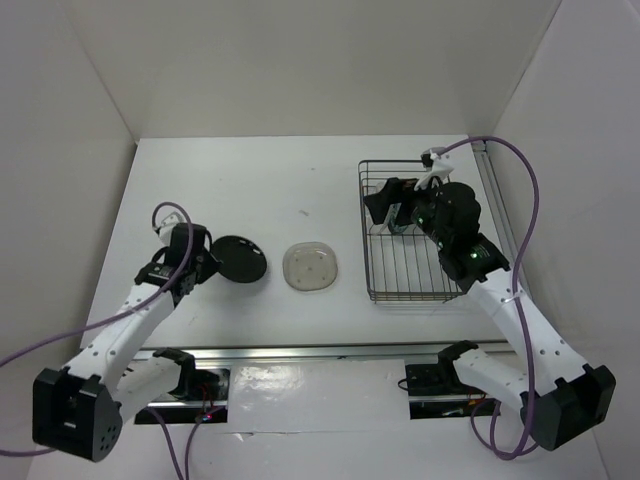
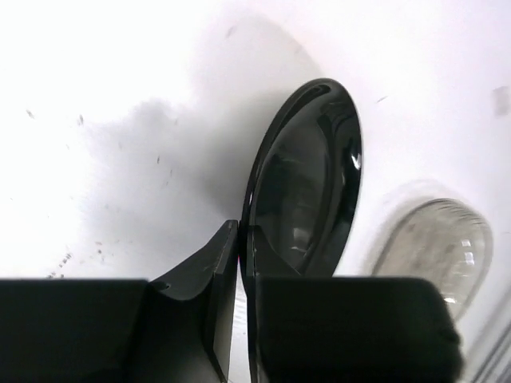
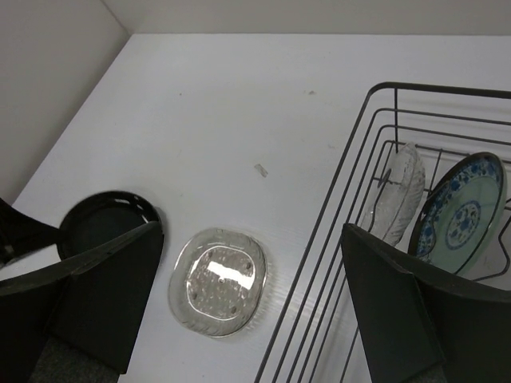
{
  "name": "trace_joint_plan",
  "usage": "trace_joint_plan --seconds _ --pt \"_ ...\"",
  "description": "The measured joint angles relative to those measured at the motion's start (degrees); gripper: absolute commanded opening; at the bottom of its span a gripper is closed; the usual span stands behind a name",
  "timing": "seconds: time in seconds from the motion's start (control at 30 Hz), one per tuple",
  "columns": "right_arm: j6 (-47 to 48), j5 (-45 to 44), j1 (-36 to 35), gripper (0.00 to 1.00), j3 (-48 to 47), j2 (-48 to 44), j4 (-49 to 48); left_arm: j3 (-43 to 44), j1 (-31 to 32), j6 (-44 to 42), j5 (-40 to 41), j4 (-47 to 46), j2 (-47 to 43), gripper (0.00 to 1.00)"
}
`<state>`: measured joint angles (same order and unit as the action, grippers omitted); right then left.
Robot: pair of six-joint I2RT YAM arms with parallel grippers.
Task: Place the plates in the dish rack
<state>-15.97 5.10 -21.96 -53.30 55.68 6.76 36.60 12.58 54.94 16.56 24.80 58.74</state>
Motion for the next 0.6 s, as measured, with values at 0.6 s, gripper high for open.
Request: trace_joint_plan --seconds 0.6 --pt "-0.33 32.24 -3.56 0.98 1.36 17.75 -16.7 -5.86 0.0 -14.6 -25.59 -21.27 -16.28 0.0"
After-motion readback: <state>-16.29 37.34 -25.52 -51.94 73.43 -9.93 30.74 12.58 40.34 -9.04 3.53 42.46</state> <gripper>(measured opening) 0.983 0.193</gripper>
